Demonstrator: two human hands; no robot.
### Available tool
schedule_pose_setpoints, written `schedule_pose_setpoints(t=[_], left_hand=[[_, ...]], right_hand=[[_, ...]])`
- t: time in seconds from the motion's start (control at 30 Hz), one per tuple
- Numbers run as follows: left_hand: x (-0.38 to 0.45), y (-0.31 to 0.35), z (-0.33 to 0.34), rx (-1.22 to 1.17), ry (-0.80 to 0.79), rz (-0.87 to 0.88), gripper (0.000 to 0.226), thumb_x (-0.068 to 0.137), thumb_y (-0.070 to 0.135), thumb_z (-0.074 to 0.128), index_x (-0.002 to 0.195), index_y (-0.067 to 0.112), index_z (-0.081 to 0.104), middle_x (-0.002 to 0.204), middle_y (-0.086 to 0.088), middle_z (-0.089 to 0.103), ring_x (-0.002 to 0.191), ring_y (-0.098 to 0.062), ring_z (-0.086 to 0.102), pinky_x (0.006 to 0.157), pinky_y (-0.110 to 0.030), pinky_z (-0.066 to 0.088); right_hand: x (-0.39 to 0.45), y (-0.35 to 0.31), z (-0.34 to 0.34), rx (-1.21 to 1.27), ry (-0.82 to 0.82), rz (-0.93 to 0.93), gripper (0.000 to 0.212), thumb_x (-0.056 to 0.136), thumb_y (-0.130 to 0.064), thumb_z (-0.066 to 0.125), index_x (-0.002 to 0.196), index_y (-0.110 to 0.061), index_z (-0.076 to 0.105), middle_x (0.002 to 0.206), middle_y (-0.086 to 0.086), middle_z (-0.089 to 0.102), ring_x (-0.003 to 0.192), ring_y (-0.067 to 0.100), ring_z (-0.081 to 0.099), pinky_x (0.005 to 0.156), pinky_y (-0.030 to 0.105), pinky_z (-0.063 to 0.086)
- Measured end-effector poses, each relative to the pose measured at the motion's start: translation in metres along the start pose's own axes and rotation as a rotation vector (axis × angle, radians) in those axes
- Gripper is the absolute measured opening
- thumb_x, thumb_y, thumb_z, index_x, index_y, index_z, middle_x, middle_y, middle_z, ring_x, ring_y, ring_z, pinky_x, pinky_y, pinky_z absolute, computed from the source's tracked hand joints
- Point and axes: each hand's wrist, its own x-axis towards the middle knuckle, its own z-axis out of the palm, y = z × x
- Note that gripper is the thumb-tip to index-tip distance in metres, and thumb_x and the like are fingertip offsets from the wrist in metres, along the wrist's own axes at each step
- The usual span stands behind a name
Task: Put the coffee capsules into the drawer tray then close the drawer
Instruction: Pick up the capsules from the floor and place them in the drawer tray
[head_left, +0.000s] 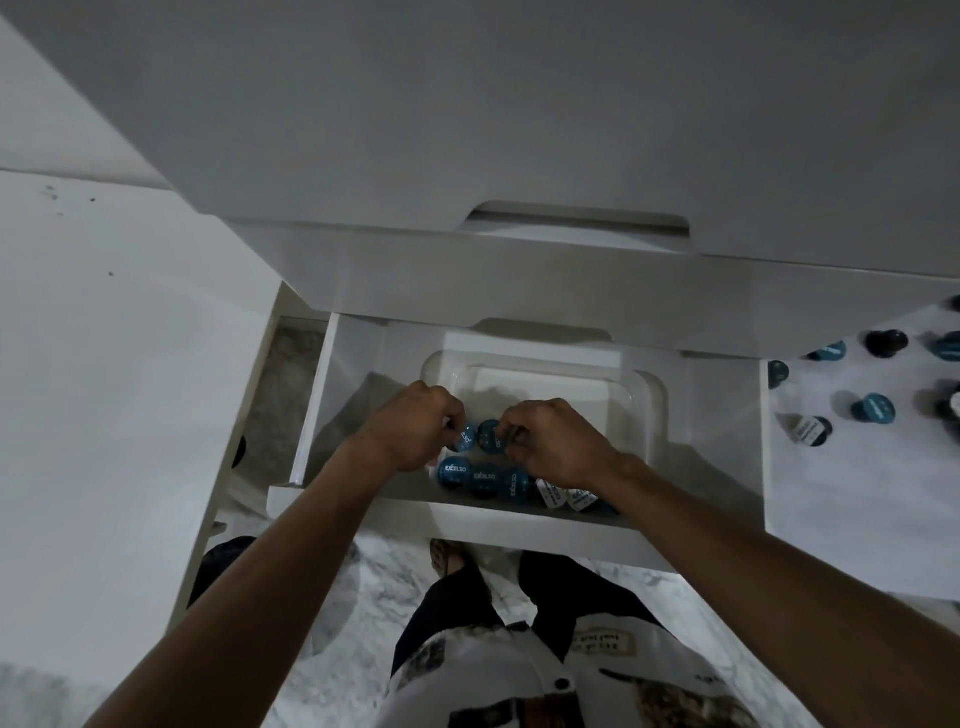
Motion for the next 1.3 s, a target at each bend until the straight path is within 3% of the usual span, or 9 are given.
schedule_pose_setpoints(t=[0.13,0.3,0.43,0.5,0.6,0.67,0.87,1.07,1.3], left_hand=[[0.002,-0.002,0.002,0.012,-0.002,-0.007,0.009,0.090,0.028,0.064,0.098,0.027,0.067,0.106,-0.001,0.066,0.095,-0.017,0.056,0.080,-0.030,0.046],[-0.004,0.003,-0.001,-0.061,-0.003,0.000,0.010,0.089,0.029,0.065,0.098,0.032,0.064,0.097,0.004,0.069,0.073,-0.008,0.062,0.077,-0.040,0.056],[-0.011,0.007,-0.002,-0.158,0.050,-0.024,0.012,0.089,0.028,0.066,0.102,0.026,0.066,0.092,0.005,0.072,0.067,-0.006,0.068,0.073,-0.038,0.057],[-0.015,0.011,-0.004,-0.192,0.111,-0.052,0.022,0.087,0.029,0.069,0.108,0.023,0.067,0.104,0.003,0.072,0.074,-0.009,0.067,0.076,-0.037,0.057],[-0.023,0.019,-0.004,-0.250,0.212,-0.093,0.033,0.085,0.027,0.073,0.116,0.019,0.066,0.114,0.004,0.070,0.077,-0.010,0.068,0.075,-0.021,0.054],[-0.030,0.026,-0.004,-0.276,0.269,-0.106,0.036,0.084,0.025,0.074,0.118,0.018,0.066,0.117,0.004,0.069,0.080,-0.009,0.068,0.072,-0.010,0.048],[-0.045,0.054,-0.011,-0.355,0.374,-0.086,0.037,0.082,0.027,0.076,0.117,0.018,0.066,0.118,0.005,0.068,0.082,0.000,0.066,0.069,-0.001,0.044],[-0.047,0.100,-0.004,-0.474,0.451,0.009,0.033,0.080,0.028,0.077,0.110,0.019,0.068,0.103,0.011,0.066,0.078,0.008,0.064,0.063,-0.001,0.045],[-0.040,0.200,0.026,-0.516,0.457,0.200,0.029,0.078,0.025,0.080,0.105,0.018,0.071,0.097,0.010,0.071,0.079,0.005,0.067,0.065,-0.003,0.045]], right_hand=[[0.001,-0.001,0.001,-0.012,-0.034,0.001,0.021,0.082,-0.011,0.067,0.101,-0.019,0.070,0.099,0.001,0.070,0.085,0.017,0.063,0.077,0.037,0.055],[-0.001,0.000,0.001,0.019,-0.045,0.002,0.022,0.082,-0.012,0.069,0.102,-0.021,0.069,0.100,0.000,0.070,0.085,0.015,0.064,0.078,0.037,0.056],[-0.003,0.001,-0.006,0.116,0.004,0.010,0.019,0.084,-0.013,0.070,0.101,-0.023,0.069,0.100,-0.001,0.070,0.085,0.009,0.065,0.078,0.031,0.056],[-0.004,0.001,-0.009,0.186,0.061,0.019,0.021,0.084,-0.016,0.071,0.103,-0.024,0.068,0.101,-0.002,0.070,0.085,0.006,0.064,0.078,0.027,0.054],[-0.010,-0.002,-0.015,0.305,0.172,0.030,0.030,0.082,-0.017,0.074,0.110,-0.022,0.066,0.105,-0.006,0.068,0.088,0.006,0.064,0.079,0.022,0.052],[-0.017,-0.005,-0.018,0.376,0.251,0.033,0.036,0.080,-0.020,0.077,0.114,-0.022,0.065,0.106,-0.007,0.068,0.088,0.005,0.065,0.080,0.018,0.051],[-0.049,-0.018,-0.031,0.484,0.447,0.083,0.047,0.078,-0.034,0.080,0.120,-0.025,0.063,0.103,-0.014,0.067,0.088,-0.004,0.064,0.077,0.005,0.046],[-0.112,-0.024,-0.035,0.558,0.656,0.130,0.046,0.077,-0.033,0.081,0.118,-0.024,0.063,0.106,-0.011,0.068,0.088,0.002,0.066,0.082,0.021,0.055],[-0.204,0.008,-0.061,0.572,0.848,0.214,0.043,0.079,-0.033,0.079,0.118,-0.022,0.064,0.106,-0.009,0.070,0.087,0.004,0.068,0.079,0.024,0.057]])
